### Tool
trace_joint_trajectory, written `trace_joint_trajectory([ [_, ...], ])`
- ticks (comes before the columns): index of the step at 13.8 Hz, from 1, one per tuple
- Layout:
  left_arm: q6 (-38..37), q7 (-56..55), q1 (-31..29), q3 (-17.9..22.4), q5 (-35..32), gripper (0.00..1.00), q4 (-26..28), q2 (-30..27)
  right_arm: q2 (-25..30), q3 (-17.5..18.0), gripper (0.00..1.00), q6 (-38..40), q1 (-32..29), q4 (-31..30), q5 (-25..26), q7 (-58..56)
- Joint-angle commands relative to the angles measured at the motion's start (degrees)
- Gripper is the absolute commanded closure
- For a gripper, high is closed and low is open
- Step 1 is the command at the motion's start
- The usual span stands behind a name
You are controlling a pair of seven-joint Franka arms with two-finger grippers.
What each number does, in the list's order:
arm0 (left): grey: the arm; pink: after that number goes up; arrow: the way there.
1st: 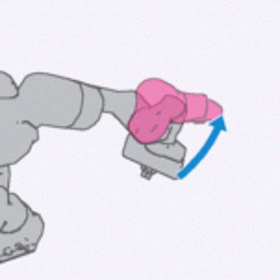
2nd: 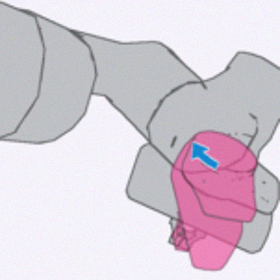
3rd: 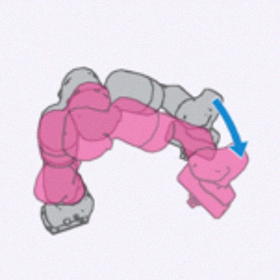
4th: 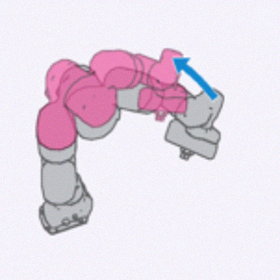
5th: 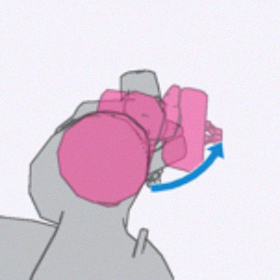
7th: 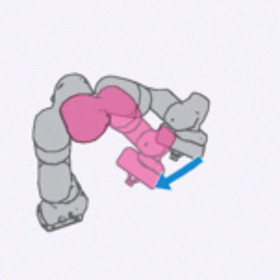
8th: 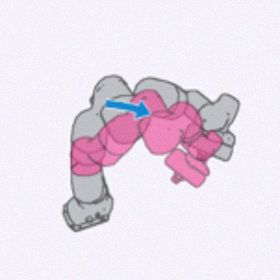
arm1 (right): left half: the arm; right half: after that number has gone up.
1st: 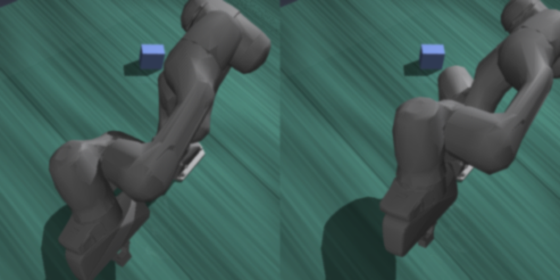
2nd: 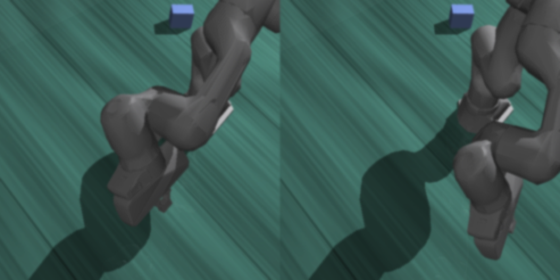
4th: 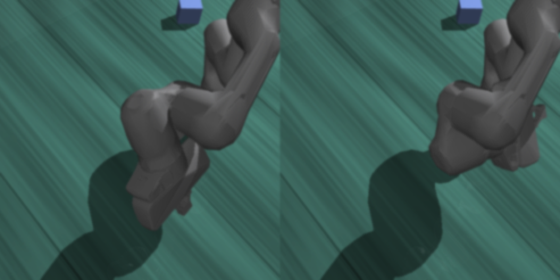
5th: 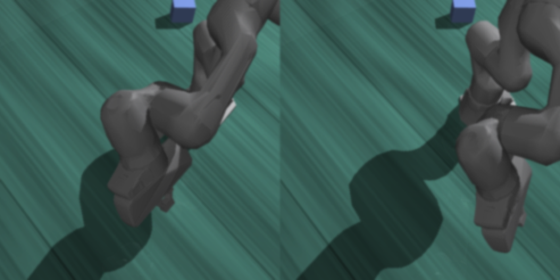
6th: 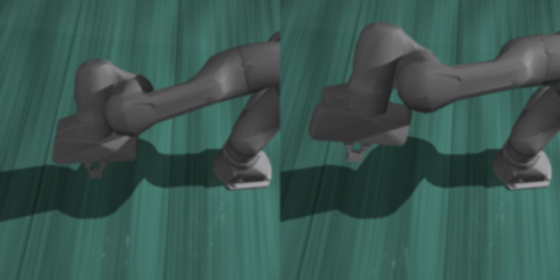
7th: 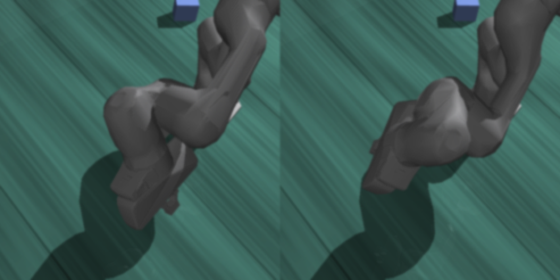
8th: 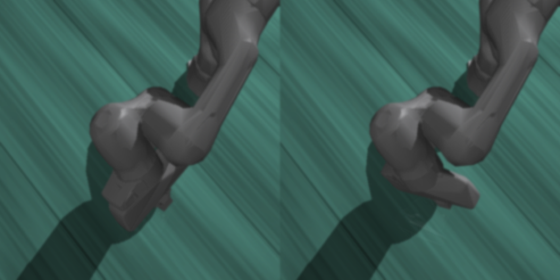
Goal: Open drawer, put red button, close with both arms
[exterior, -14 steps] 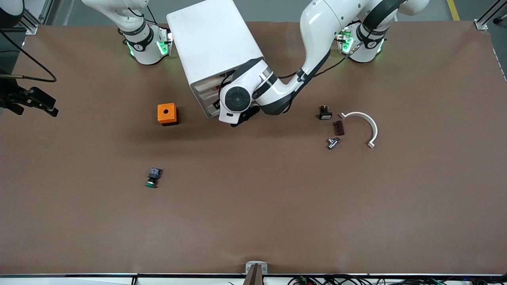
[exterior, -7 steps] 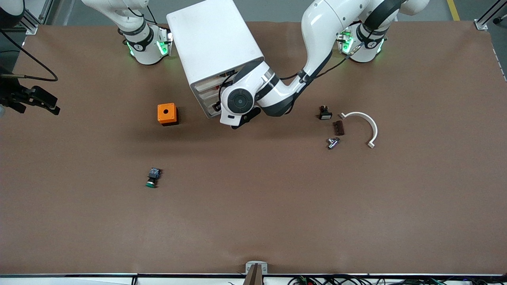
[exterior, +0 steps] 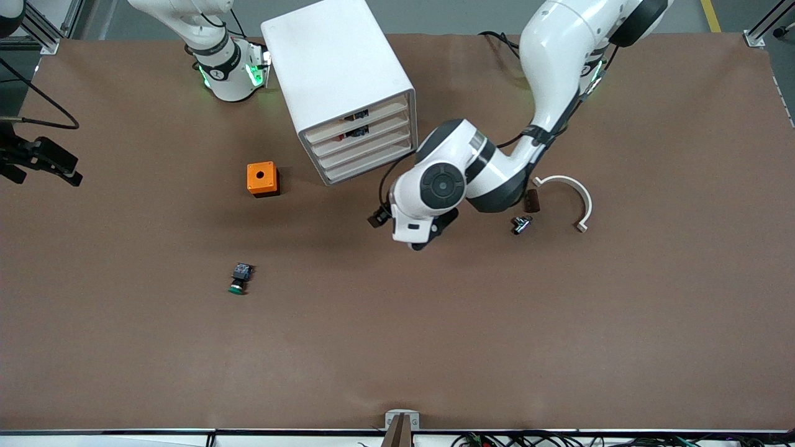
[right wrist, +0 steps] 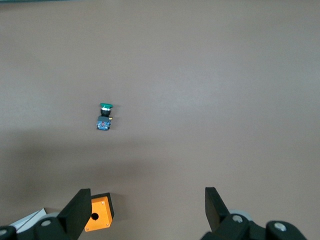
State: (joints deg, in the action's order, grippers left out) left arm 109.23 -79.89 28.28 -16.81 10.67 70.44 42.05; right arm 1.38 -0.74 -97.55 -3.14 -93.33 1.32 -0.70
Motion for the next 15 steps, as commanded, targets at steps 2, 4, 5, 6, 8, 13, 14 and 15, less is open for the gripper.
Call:
trace_joint_trajectory([
  [2,-0.2,5.8,-7.6,-0.2,-3.5,0.00,1.3,-6.2,-4.3,0.5,0.00,1.6,-0.6,5.6,-0.4,-0.3],
  [4,-1.6,12.4,-12.9,-0.2,-3.5,0.00,1.4,-7.9,-4.2,0.5,0.00,2.4,-0.5,5.1,-0.3,-0.2],
  [5,-2.4,15.4,-15.2,-0.2,-3.8,0.00,1.4,-8.4,-4.2,0.5,0.00,3.1,-0.5,5.2,-0.3,-0.4],
  [6,-3.7,18.8,-17.0,-0.2,-4.3,0.00,1.4,-9.2,-4.2,0.5,0.00,3.1,-0.6,5.2,-0.3,-0.6],
  [8,-8.7,26.3,-20.6,-0.2,-4.5,0.00,1.5,-10.5,-4.0,0.5,0.00,3.1,-0.6,5.2,-0.3,-0.8],
  [13,-18.6,39.7,-27.2,-0.2,-5.2,0.00,1.8,-13.2,-3.9,0.6,0.00,3.1,-0.6,5.2,-0.5,-0.5],
  [14,-18.7,40.4,-27.7,-0.2,-6.7,0.00,1.8,-13.4,-3.9,0.5,0.00,3.2,-0.6,5.1,-1.7,-0.5],
  [15,-18.8,40.6,-27.9,-0.2,-8.0,0.00,1.8,-13.6,-3.9,0.5,0.00,3.3,-0.7,5.0,-2.8,-0.7],
])
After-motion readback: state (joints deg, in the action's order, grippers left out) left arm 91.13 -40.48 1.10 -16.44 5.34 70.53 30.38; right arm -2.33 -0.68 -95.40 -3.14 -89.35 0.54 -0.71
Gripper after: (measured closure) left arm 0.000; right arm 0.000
